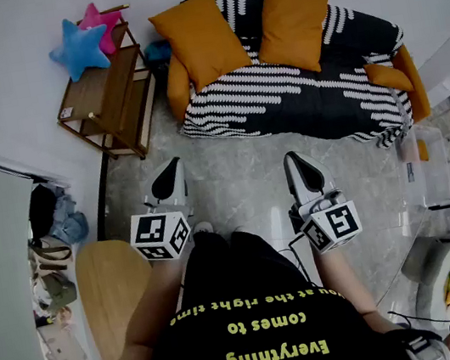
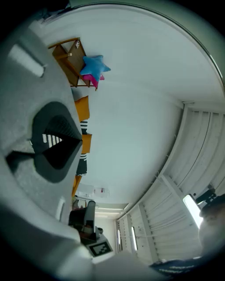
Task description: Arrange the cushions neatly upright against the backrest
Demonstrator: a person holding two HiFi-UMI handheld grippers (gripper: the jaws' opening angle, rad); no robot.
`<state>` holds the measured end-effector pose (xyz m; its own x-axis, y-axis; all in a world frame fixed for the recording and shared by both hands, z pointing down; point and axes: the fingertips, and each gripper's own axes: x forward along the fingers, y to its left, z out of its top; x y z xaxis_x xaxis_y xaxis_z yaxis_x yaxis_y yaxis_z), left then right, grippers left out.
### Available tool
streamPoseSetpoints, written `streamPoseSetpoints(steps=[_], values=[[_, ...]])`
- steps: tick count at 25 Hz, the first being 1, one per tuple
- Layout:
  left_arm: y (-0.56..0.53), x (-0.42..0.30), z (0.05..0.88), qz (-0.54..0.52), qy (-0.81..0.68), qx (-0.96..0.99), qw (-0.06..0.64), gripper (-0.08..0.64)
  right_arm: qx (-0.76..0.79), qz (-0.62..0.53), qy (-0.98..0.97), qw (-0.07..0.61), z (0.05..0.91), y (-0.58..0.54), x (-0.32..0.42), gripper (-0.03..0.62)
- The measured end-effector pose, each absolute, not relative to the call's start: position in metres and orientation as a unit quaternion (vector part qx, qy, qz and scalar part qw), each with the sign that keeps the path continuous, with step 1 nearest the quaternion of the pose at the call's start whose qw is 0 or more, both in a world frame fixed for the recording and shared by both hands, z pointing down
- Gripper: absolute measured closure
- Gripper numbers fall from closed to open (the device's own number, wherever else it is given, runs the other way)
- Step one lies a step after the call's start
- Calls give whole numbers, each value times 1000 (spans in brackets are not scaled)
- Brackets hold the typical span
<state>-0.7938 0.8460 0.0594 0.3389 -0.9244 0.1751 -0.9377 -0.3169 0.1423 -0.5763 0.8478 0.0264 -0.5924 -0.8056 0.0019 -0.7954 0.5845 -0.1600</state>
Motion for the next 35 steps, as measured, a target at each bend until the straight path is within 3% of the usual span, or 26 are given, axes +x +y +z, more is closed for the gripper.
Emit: streamPoseSetpoints(steps=[22, 35], values=[[825, -812, 66, 24, -593, 796, 120, 560, -434, -102, 894, 44, 34, 817, -589, 580], [702, -848, 72, 11, -583, 802, 132, 561, -453, -101, 885, 32, 32, 707, -622, 580]])
